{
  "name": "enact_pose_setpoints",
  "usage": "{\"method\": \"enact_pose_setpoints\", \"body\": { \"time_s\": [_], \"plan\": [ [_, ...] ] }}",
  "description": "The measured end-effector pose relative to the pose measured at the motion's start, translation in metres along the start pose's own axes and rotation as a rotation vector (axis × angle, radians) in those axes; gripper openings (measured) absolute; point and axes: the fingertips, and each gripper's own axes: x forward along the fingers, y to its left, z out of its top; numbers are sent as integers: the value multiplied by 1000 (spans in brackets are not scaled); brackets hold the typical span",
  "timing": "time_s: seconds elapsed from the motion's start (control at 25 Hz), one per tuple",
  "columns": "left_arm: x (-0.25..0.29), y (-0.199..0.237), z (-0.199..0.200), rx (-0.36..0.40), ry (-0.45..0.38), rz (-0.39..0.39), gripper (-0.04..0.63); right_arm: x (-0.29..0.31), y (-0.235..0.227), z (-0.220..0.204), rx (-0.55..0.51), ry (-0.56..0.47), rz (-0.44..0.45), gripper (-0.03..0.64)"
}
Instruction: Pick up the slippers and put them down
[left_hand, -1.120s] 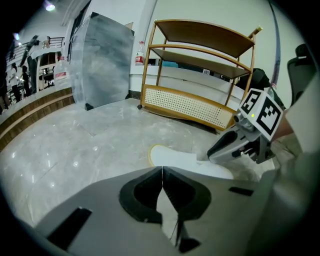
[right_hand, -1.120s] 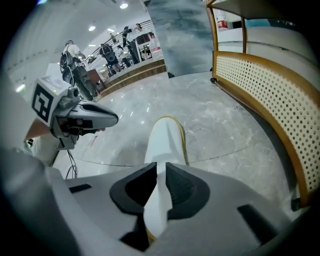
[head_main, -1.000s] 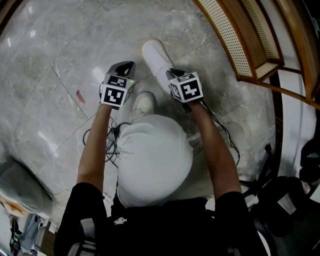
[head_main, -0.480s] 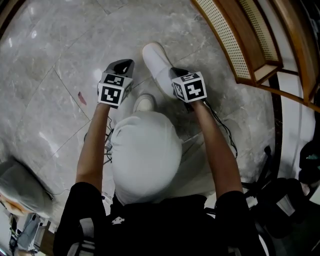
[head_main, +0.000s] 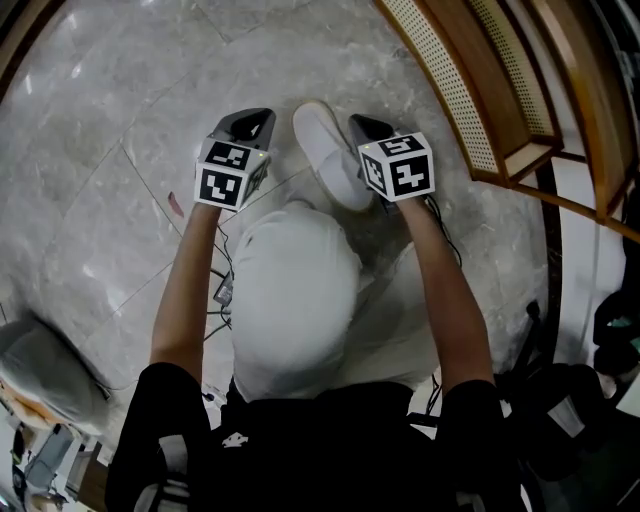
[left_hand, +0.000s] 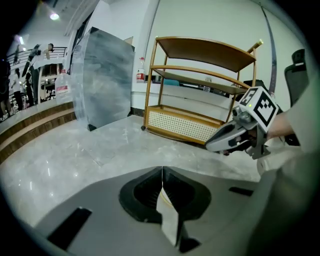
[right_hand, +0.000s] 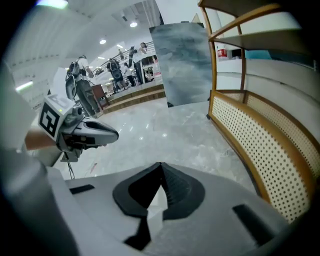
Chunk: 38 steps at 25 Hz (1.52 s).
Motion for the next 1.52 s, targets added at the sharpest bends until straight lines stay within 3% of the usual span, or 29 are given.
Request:
{"method": "enact_pose_setpoints", "body": {
  "time_s": [0.48,0.76,1.12,1.28,1.52],
  "plan": [
    [-47,12,101,-39,-76,0,5,-73,3,113,-31,-161,22,-2],
    [-95,-8,149,-32,-39,-29,5,-128,16,153,-11,-177,32,-2],
    [-186,-29,240,-187,-107,-84,5,-231,41,217,39,-225,33,-2],
    [-231,-47,277,-78,-93,-49,5,-286,54,241,44,-245,-4,-2],
    [-302,-72,333,-108,-120,-55,5,-373,74,273,65,-254,-34,-2]
  ]
}}
